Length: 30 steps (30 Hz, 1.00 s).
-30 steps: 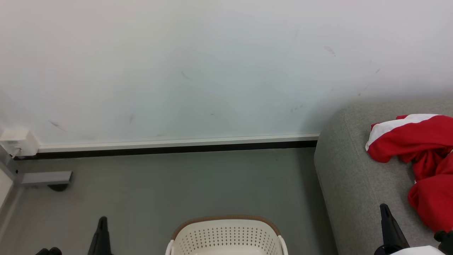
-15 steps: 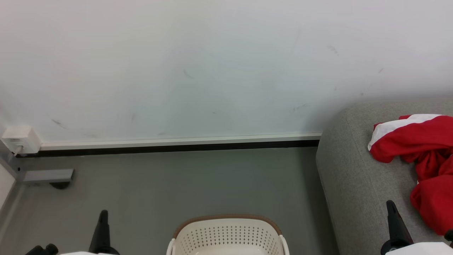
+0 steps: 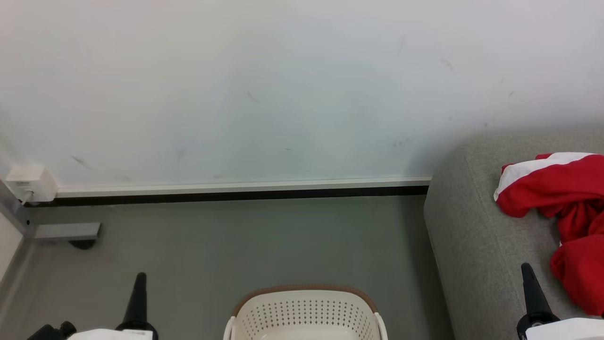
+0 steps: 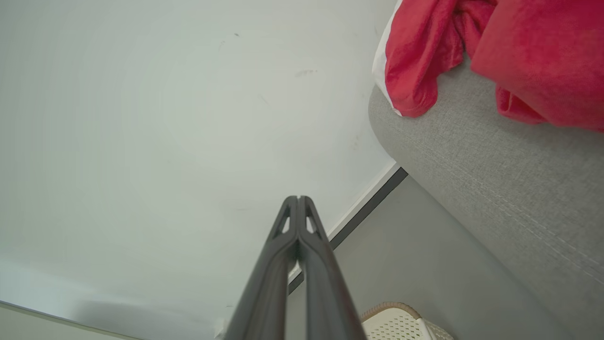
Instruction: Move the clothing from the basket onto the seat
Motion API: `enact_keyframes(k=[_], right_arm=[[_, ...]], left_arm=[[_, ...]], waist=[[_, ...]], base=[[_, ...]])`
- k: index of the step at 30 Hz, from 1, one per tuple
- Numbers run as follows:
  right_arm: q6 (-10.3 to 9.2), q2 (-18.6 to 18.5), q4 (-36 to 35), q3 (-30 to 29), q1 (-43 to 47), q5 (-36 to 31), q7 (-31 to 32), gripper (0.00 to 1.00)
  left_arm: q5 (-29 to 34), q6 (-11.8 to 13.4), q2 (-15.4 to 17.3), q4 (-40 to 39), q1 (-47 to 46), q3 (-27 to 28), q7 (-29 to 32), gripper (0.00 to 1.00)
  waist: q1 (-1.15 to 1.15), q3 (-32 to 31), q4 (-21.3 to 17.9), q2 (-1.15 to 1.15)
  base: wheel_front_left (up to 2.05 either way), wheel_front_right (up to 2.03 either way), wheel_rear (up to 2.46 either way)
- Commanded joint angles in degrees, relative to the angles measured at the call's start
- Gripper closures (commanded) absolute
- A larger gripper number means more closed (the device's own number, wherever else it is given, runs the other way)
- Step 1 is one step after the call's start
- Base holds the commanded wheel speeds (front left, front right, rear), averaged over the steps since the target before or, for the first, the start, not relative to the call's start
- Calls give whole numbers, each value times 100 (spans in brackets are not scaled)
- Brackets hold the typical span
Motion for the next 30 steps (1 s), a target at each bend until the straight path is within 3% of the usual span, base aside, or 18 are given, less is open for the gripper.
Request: enact_keyframes(k=[1, 30], right_arm=[[-5, 8, -80, -46, -148, 171, 44, 100], [-8, 25, -139, -281, -236, 1535, 376, 100]], left_arm=[[-170, 11, 48, -89, -127, 11, 49, 100], [-1686, 16, 60, -192, -268, 22, 449, 100]], waist=[[0, 3, 5, 0], [0, 49, 92, 0]], base=[[0, 0, 0], [0, 0, 0]])
